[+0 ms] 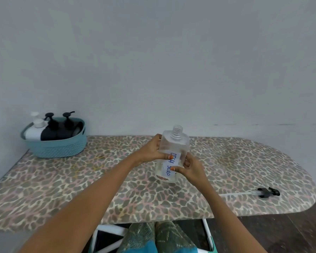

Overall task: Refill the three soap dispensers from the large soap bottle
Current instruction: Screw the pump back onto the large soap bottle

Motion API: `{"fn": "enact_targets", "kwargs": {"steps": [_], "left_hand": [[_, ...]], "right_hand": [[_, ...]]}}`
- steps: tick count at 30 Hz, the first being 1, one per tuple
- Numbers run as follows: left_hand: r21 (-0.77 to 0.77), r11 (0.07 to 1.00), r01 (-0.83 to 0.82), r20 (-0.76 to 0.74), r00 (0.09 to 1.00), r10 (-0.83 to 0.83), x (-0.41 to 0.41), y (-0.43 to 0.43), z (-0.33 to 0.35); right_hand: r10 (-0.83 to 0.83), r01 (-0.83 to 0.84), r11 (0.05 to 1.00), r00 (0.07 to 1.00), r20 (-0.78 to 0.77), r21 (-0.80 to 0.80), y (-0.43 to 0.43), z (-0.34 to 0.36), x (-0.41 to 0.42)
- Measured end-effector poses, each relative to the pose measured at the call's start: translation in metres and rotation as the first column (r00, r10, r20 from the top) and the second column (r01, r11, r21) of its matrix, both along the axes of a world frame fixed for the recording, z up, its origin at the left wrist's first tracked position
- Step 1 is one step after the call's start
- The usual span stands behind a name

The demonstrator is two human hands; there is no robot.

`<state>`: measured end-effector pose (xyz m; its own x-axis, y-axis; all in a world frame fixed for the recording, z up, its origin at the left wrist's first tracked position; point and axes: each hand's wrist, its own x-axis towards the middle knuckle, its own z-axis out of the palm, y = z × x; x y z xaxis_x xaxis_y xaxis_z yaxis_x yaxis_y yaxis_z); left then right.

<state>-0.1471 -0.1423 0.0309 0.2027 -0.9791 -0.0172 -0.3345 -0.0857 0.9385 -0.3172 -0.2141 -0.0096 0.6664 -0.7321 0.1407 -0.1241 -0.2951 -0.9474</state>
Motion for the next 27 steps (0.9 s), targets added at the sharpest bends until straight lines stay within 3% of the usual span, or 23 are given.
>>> {"fn": "enact_targets", "kwargs": {"steps": [8, 22, 24, 27], "left_hand": [[-0.102, 0.992, -0.071, 0.062, 0.995, 0.078, 0.005, 0.038, -0.011], [-0.084, 0.99, -0.117, 0.076, 0.989, 0.124, 0.002, 0.042, -0.031], [-0.09, 0.987, -0.136, 0.069, 0.987, 0.143, 0.002, 0.042, -0.034], [-0.098, 0.984, -0.151, 0.054, 0.986, 0.156, 0.003, 0.043, -0.037]], "right_hand": [[0.104, -0.102, 0.994, 0.992, -0.075, 0.031, 0.02, -0.006, 0.018], [0.132, -0.129, 0.991, 0.989, -0.061, 0.046, 0.024, -0.022, 0.012], [0.065, -0.064, 0.998, 0.992, -0.112, 0.014, 0.02, -0.024, 0.004], [-0.196, 0.188, 0.98, 0.97, -0.142, -0.064, 0.004, -0.023, -0.026]]}}
